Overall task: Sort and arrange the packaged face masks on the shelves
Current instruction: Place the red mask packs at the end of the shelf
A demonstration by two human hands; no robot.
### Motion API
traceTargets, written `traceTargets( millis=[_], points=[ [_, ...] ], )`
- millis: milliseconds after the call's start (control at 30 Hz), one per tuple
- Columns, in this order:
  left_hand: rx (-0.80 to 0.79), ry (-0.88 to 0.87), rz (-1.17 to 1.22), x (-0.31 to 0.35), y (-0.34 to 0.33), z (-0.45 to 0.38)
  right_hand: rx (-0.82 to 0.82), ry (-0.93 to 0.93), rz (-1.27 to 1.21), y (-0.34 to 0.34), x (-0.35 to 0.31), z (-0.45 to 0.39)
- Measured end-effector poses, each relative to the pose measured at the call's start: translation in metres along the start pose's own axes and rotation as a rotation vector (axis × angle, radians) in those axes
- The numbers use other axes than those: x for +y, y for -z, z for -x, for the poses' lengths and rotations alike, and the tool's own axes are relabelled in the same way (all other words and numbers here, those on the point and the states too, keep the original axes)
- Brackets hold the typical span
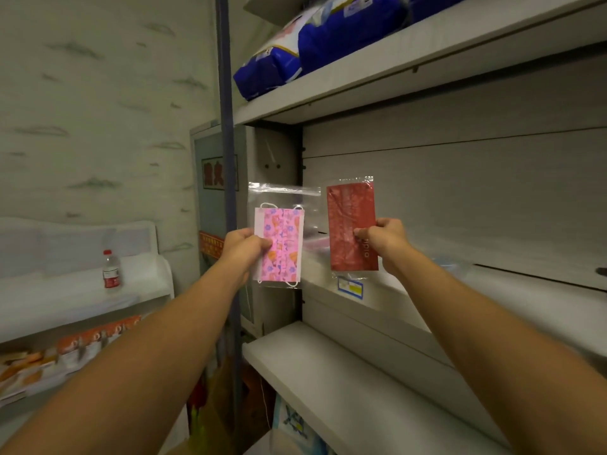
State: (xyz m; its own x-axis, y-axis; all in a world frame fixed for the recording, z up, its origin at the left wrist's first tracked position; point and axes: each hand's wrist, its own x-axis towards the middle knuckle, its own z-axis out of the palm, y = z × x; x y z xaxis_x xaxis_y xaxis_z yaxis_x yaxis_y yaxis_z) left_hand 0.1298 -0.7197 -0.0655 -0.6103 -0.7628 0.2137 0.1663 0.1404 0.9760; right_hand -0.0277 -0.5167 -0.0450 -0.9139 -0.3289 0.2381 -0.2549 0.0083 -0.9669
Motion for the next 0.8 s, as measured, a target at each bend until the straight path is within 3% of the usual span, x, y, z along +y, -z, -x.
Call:
traceTargets(
  millis=[333, 800],
  points=[
    [-0.047, 0.031, 0.016, -0.019, 0.024, -0.074, 0.037, 0.000, -0.016, -0.065, 0.010, -0.044],
    [-0.245, 0.027, 0.011, -0.039, 0.056, -0.186, 0.250, 0.003, -0.035, -0.133, 0.014, -0.083]
  ],
)
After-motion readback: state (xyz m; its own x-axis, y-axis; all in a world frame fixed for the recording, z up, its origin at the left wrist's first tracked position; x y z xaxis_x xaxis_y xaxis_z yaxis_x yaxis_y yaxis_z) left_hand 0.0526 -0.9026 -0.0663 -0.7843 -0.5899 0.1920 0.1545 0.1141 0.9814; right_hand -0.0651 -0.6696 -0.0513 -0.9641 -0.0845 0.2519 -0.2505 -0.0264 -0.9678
